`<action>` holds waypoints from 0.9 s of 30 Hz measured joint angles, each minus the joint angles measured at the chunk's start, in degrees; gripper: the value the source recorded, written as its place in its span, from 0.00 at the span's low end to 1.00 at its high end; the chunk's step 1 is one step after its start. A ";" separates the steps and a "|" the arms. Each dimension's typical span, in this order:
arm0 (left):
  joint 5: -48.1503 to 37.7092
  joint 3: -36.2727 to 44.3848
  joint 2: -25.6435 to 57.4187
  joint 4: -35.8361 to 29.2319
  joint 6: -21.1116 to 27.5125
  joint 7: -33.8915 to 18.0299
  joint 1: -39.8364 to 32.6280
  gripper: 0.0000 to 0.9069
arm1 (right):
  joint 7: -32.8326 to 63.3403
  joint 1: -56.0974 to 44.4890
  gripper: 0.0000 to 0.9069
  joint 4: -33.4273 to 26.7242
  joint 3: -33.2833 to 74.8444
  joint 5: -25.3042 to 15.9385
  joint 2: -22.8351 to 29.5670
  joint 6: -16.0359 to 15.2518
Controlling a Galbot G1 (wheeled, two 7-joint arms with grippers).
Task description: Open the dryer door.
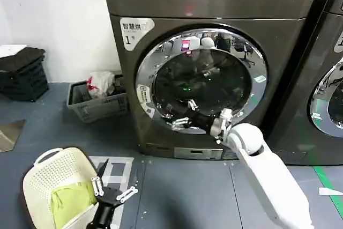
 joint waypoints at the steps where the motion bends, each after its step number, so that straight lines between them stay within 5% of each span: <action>1: 0.01 0.00 -0.02 -0.03 -0.01 0.01 0.01 1.00 | 0.01 0.25 1.00 -0.45 -0.19 -0.06 0.26 0.11; 27: 0.30 -0.21 -0.11 -0.77 -0.31 0.30 0.55 1.00 | 0.33 5.58 1.00 -10.03 -3.36 -3.43 6.37 1.44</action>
